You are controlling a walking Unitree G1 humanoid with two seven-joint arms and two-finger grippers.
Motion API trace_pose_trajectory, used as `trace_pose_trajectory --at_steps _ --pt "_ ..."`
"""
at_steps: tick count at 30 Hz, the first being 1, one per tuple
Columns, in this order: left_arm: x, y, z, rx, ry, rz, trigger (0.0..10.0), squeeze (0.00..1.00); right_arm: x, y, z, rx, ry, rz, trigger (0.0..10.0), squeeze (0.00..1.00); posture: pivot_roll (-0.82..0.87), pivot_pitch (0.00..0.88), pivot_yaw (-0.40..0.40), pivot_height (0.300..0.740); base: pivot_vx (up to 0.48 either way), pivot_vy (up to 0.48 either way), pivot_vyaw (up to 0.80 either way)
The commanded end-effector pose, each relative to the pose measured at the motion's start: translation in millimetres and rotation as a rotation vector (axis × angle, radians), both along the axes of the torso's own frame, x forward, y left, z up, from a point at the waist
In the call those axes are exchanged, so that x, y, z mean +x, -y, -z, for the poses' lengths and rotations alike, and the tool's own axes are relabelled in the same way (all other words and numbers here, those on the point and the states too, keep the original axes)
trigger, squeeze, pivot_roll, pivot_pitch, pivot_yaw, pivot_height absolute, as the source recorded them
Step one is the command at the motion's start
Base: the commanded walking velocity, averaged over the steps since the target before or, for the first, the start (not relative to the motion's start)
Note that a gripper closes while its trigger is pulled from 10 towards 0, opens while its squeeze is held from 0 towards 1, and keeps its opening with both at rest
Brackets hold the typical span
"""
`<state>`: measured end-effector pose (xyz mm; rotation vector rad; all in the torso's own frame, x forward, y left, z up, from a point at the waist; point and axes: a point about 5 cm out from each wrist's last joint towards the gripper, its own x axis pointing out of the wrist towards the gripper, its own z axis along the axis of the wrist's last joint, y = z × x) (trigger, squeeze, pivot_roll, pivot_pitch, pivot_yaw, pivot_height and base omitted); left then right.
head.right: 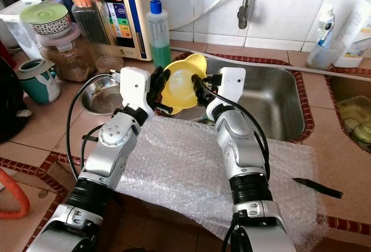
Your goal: Kitchen organization
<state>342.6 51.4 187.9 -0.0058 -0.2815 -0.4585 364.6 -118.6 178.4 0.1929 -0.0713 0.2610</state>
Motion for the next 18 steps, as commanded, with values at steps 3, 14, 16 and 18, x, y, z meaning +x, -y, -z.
trace_pose_trajectory --at_steps 3,14,16,18 --pt "-5.0 5.3 -17.0 -0.021 0.075 0.053 10.0 0.00 2.7 2.8 7.4 -0.004 -0.048 0.012 0.0 0.00 0.09 0.022 0.095 0.740 0.000 0.000 0.00" --pt "-3.5 2.0 -16.2 -0.012 0.074 0.040 10.0 0.00 1.3 2.3 11.2 0.004 -0.063 0.001 0.0 0.00 0.09 0.017 0.097 0.740 0.000 0.000 0.00" --pt "-3.4 2.6 -16.1 -0.012 0.073 0.042 10.0 0.00 1.0 2.6 12.1 0.003 -0.065 0.001 0.0 0.00 0.09 0.017 0.097 0.740 0.000 0.000 0.00" --pt "-3.6 3.1 -16.2 -0.010 0.072 0.043 10.0 0.00 0.6 3.9 13.0 0.001 -0.067 0.005 0.0 0.00 0.09 0.020 0.099 0.740 0.000 0.000 0.00"
